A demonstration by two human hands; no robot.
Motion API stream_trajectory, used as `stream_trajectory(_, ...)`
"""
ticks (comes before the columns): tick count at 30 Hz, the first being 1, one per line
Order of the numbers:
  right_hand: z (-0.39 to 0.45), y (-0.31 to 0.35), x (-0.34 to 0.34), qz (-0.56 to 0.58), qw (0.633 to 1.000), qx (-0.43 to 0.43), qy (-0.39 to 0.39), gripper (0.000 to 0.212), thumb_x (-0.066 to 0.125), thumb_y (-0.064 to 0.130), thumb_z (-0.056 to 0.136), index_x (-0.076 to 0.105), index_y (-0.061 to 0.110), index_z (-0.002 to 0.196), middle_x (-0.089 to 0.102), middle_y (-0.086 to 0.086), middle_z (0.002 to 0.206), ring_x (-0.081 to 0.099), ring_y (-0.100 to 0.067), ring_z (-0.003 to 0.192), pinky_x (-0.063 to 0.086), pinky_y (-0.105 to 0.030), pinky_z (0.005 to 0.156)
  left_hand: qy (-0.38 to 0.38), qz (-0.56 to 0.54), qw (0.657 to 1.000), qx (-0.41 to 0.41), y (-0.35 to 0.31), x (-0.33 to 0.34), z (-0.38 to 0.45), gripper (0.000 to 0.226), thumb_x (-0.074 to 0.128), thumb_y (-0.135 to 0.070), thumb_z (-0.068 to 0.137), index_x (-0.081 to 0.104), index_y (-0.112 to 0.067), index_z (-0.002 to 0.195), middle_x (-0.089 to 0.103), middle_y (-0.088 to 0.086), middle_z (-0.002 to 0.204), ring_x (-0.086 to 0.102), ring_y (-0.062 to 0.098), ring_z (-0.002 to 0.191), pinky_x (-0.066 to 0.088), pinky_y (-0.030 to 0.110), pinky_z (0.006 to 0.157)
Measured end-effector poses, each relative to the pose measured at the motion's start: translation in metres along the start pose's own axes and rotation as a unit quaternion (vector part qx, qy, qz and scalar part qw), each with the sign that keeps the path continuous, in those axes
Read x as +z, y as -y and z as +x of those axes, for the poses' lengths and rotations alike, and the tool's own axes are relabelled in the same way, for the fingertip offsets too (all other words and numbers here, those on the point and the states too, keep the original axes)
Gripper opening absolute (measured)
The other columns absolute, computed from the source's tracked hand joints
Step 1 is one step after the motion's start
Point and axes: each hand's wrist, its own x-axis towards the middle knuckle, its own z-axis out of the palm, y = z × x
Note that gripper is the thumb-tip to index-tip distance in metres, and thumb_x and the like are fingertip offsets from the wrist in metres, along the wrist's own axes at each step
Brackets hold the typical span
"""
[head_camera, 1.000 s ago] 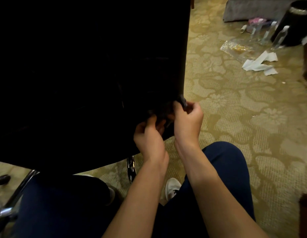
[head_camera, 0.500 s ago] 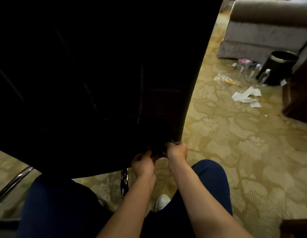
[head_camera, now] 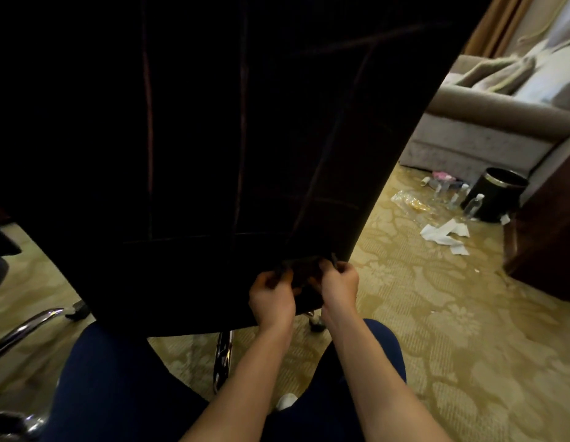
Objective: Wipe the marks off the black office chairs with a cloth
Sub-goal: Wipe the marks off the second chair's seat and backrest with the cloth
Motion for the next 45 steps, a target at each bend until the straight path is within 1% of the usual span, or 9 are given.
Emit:
stream_trajectory(4,-0.01,0.001,0.003,0.016,0.998,0.042,0.051,0.013,0.061,0.007,0.094,0.056,0.011,0.105,0.066,-0.011,0.105,0.068,-0.024,0.091,0.059,-0.032,0.073,-0.036,-0.016,0.999,-0.029,-0.004,-0.015,0.002,0.003,0.067,-0.02,0.093,0.067,-0.019,0.09,0.073,0.005,0.096,0.071,0.023,0.086,0.058,0.039,0.078)
stream_trajectory(12,-0.059,0.032,0.05,0.084,0.992,-0.041,0.086,0.013,0.067,0.013,0.092,0.06,0.014,0.103,0.069,-0.006,0.098,0.071,-0.018,0.084,0.058,-0.026,0.069,-0.035,-0.086,0.99,0.109,-0.07,-0.053,0.001,0.002,0.069,-0.02,0.09,0.069,-0.018,0.091,0.075,0.001,0.085,0.073,0.018,0.078,0.059,0.035,0.073)
stream_trajectory(16,-0.063,0.005,0.055,0.048,0.994,-0.042,0.086,0.016,0.067,0.016,0.091,0.06,0.015,0.106,0.068,-0.006,0.103,0.069,-0.018,0.089,0.06,-0.03,0.076,-0.031,-0.058,0.997,0.04,-0.054,-0.072,0.008,0.002,0.066,-0.018,0.093,0.065,-0.019,0.091,0.074,0.003,0.086,0.073,0.02,0.078,0.058,0.036,0.073)
stream_trajectory(20,-0.06,-0.034,0.057,0.02,0.993,0.057,0.097,0.023,0.064,0.01,0.093,0.059,0.011,0.115,0.066,-0.012,0.11,0.068,-0.027,0.095,0.061,-0.036,0.075,-0.023,-0.033,0.998,-0.048,-0.023,-0.096,0.027,0.002,0.063,-0.012,0.094,0.062,-0.013,0.096,0.069,0.006,0.087,0.069,0.021,0.078,0.053,0.032,0.066)
stream_trajectory(24,-0.064,-0.036,0.067,0.022,0.991,0.082,0.103,0.024,0.063,0.005,0.092,0.059,0.006,0.116,0.066,-0.015,0.111,0.069,-0.029,0.093,0.061,-0.033,0.069,-0.022,-0.068,0.996,-0.056,-0.026,-0.112,0.041,0.004,0.062,-0.006,0.093,0.062,-0.009,0.095,0.07,0.013,0.092,0.068,0.024,0.078,0.052,0.03,0.062)
stream_trajectory(30,-0.111,0.021,0.096,0.128,0.984,0.022,0.121,0.013,0.066,0.003,0.089,0.064,0.002,0.101,0.069,-0.013,0.099,0.07,-0.025,0.089,0.061,-0.031,0.072,-0.024,-0.113,0.99,0.084,-0.091,-0.123,0.021,0.003,0.066,-0.011,0.091,0.067,-0.01,0.094,0.075,0.014,0.092,0.074,0.027,0.083,0.058,0.038,0.076)
stream_trajectory(34,-0.131,0.041,0.112,0.156,0.98,-0.034,0.116,0.017,0.068,0.007,0.089,0.063,0.001,0.104,0.07,-0.012,0.098,0.072,-0.019,0.084,0.06,-0.029,0.072,0.0,-0.08,0.984,0.16,-0.122,-0.134,0.018,0.006,0.065,-0.016,0.093,0.069,-0.012,0.096,0.076,0.006,0.086,0.074,0.019,0.075,0.058,0.027,0.063)
stream_trajectory(40,-0.125,-0.005,0.115,0.06,0.994,-0.031,0.083,0.016,0.066,0.009,0.091,0.06,0.007,0.106,0.066,-0.01,0.104,0.067,-0.018,0.088,0.059,-0.029,0.071,-0.01,-0.003,0.998,0.058,-0.074,-0.153,0.038,0.003,0.068,-0.025,0.09,0.07,-0.022,0.09,0.076,0.003,0.083,0.074,0.022,0.077,0.061,0.045,0.079)
stream_trajectory(45,-0.129,-0.044,0.129,-0.009,0.996,0.012,0.092,0.014,0.065,0.008,0.092,0.056,0.018,0.088,0.066,-0.017,0.107,0.069,-0.031,0.091,0.059,-0.034,0.068,-0.038,-0.011,0.999,0.015,-0.054,-0.185,0.058,0.011,0.069,-0.021,0.087,0.07,-0.016,0.097,0.075,0.008,0.088,0.073,0.026,0.082,0.059,0.048,0.084)
